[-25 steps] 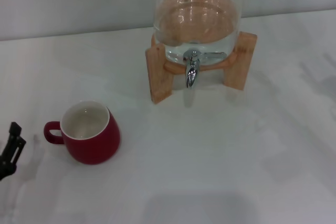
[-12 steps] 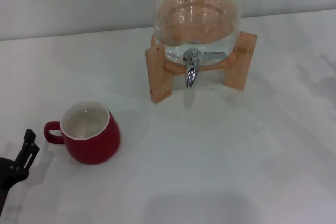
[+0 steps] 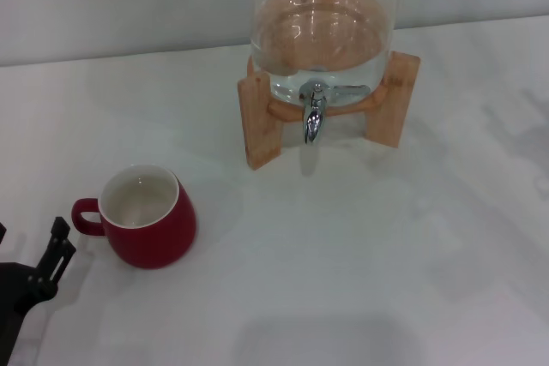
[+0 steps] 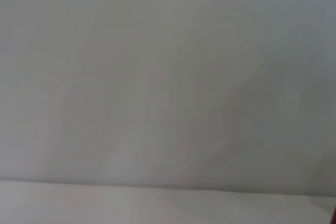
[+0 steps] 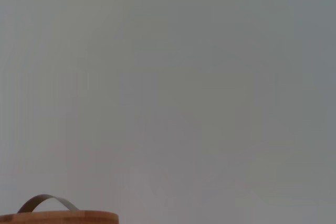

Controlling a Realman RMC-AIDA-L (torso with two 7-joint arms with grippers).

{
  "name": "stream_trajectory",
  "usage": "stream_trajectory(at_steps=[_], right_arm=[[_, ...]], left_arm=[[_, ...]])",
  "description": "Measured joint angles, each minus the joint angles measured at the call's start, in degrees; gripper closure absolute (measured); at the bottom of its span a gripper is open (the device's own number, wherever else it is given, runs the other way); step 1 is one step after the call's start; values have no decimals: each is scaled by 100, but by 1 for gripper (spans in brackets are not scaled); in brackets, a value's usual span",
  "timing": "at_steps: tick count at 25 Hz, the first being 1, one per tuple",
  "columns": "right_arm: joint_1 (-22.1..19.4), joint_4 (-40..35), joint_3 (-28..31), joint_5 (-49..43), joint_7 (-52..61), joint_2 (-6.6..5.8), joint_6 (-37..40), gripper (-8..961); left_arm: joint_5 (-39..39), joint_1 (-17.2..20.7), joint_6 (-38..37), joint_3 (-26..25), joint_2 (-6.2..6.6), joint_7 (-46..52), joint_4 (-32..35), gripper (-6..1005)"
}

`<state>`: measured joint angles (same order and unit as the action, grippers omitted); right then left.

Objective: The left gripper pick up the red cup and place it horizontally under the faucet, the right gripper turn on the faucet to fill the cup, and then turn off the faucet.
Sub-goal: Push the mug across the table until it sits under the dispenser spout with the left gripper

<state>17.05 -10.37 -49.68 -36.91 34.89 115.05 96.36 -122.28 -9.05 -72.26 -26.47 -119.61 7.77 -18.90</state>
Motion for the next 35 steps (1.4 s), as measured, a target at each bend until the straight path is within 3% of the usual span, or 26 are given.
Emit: stream_trajectory(at_steps=[35], right_arm=[[0, 18, -84, 0, 0, 0, 14, 170]], left_arm=[[14, -106, 292, 102, 35, 32, 10, 121]])
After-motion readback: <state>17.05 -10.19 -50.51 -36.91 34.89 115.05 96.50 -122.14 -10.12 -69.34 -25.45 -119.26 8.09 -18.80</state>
